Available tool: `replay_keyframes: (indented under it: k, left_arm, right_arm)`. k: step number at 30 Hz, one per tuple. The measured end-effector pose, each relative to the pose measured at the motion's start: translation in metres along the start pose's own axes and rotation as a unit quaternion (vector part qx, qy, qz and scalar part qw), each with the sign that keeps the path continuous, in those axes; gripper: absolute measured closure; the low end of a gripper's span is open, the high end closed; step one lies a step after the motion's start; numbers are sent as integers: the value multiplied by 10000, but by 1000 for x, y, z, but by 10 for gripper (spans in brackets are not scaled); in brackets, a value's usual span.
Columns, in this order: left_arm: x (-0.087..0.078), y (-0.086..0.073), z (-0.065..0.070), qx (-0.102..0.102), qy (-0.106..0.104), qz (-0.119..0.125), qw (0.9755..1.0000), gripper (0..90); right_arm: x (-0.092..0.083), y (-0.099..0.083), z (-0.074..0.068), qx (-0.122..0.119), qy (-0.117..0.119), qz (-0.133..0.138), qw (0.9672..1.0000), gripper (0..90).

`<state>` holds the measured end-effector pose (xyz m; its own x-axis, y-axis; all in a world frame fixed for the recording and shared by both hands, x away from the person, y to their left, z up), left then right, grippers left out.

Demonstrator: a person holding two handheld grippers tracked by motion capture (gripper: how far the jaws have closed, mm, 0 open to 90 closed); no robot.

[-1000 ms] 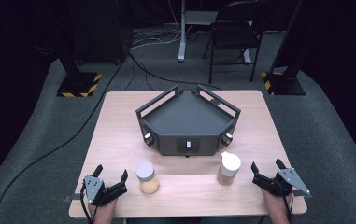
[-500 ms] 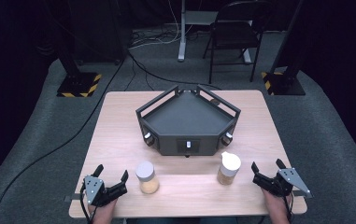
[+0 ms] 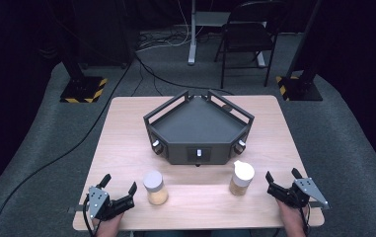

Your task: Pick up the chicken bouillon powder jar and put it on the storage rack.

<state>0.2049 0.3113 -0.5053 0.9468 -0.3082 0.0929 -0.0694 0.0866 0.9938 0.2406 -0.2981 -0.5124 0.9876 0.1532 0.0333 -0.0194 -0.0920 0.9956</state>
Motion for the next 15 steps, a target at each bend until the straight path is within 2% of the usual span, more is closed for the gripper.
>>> replay_keyframes:
  k: [6, 11, 15]
  left_arm:
    - [-3, 4, 2, 147, -213, 97, 9996, 17]
    - [-4, 5, 3, 158, -314, 130, 9993, 16]
    - [-5, 8, 2, 172, -508, 178, 9984, 15]
  right_arm:
    - [0, 0, 0, 1, -2, 14, 10000, 1]
    - [0, 0, 0, 13, -10, -8, 10000, 1]
    - [0, 0, 0, 13, -12, -5, 10000, 1]
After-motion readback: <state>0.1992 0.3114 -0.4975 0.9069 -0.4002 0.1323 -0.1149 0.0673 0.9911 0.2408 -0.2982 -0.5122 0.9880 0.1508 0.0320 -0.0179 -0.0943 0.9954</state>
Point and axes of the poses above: each handheld gripper's, and its own axes: x roughly forward along the jaws, y roughly out of its top, z roughly to its right, the point moved 5 cm from there along x, roughly forward along the jaws, and after that the axes turned 11 degrees about z, right-handed, at the moved point
